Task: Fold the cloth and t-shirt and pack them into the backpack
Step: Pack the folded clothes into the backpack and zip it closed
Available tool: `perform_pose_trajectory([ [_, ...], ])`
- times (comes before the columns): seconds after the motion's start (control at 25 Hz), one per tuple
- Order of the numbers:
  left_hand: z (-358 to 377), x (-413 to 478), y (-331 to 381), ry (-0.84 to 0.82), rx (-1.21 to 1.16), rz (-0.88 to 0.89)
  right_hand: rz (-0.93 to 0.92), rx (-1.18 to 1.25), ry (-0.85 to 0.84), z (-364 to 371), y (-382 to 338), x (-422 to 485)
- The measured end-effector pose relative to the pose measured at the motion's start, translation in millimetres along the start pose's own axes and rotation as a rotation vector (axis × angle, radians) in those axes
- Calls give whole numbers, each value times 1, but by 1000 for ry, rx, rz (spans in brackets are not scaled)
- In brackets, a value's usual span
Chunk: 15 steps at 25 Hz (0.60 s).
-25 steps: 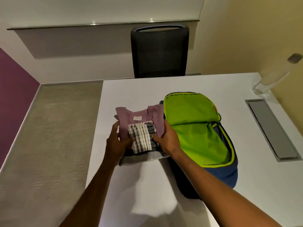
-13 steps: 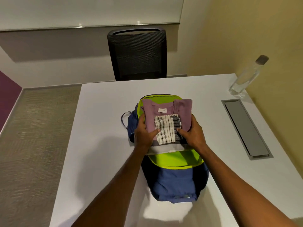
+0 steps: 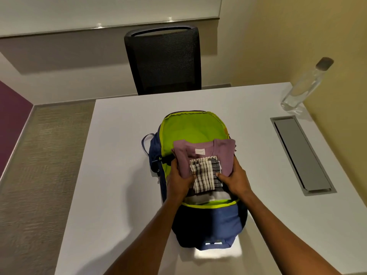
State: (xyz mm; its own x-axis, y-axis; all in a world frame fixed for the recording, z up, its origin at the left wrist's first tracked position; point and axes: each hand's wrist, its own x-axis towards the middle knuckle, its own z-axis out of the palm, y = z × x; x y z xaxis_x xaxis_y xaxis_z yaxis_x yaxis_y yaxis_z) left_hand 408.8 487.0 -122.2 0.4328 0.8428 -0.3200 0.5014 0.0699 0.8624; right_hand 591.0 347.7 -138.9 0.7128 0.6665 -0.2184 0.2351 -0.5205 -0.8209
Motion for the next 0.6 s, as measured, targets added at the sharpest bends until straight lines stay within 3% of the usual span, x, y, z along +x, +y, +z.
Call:
perform_pose_trajectory([
  [0.36,9,-8,7,18,197,-143,100,-86,-97,9,6,7],
  [0.6,10,0,6,-82,334,-203,230,-325,-309,13,2,27],
])
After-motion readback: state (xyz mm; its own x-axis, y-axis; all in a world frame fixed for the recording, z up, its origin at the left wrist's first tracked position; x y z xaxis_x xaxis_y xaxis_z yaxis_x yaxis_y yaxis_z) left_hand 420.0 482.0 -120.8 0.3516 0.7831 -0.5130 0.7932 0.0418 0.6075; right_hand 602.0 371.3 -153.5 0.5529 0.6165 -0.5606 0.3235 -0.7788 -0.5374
